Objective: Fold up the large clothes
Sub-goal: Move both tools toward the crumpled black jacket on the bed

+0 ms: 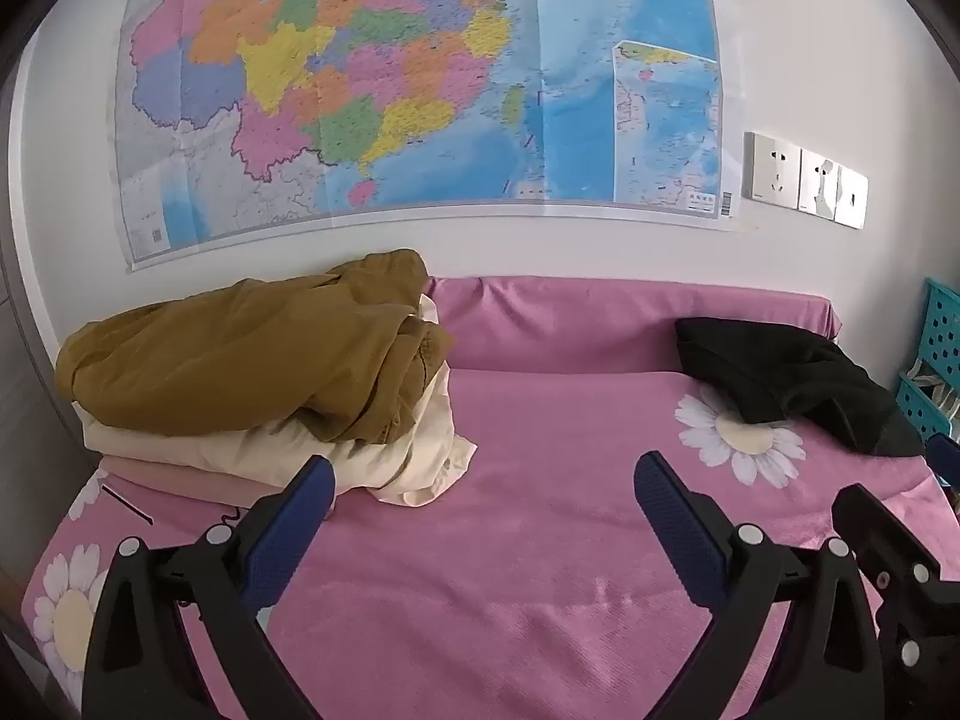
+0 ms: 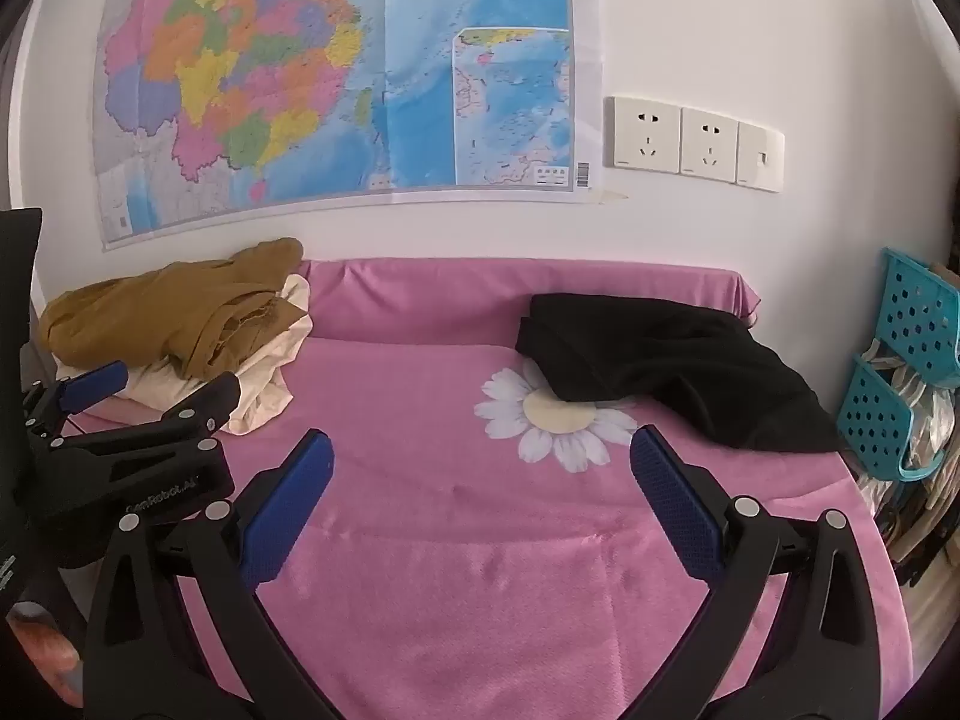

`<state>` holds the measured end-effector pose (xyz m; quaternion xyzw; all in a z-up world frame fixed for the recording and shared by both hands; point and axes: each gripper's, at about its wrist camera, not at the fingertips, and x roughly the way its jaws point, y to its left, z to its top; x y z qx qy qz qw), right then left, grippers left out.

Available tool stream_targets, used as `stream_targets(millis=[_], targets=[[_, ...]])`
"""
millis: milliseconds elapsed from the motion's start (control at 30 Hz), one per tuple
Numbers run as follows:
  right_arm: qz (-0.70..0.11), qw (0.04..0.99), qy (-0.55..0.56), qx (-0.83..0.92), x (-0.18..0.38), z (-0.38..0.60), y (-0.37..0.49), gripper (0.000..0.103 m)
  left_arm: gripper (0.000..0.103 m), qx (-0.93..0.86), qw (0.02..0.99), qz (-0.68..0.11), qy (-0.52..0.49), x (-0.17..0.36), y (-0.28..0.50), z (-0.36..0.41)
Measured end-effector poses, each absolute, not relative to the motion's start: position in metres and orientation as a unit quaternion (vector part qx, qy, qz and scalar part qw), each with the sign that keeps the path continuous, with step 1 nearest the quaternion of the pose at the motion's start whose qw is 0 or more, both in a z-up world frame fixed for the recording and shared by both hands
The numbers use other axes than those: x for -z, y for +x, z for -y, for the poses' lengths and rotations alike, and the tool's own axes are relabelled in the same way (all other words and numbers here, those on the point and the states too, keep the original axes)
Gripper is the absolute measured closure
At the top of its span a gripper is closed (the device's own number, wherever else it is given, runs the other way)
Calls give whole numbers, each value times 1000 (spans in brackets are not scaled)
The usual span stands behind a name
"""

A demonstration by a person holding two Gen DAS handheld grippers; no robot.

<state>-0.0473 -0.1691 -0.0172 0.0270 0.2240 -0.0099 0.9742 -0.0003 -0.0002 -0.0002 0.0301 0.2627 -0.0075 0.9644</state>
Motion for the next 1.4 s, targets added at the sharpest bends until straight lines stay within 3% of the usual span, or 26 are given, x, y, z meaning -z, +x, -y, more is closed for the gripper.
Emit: stream_targets(millis=[1400], targets=[[-228, 972, 55, 33, 19, 194, -51, 5, 6, 40, 961, -273, 37, 1, -4, 22]])
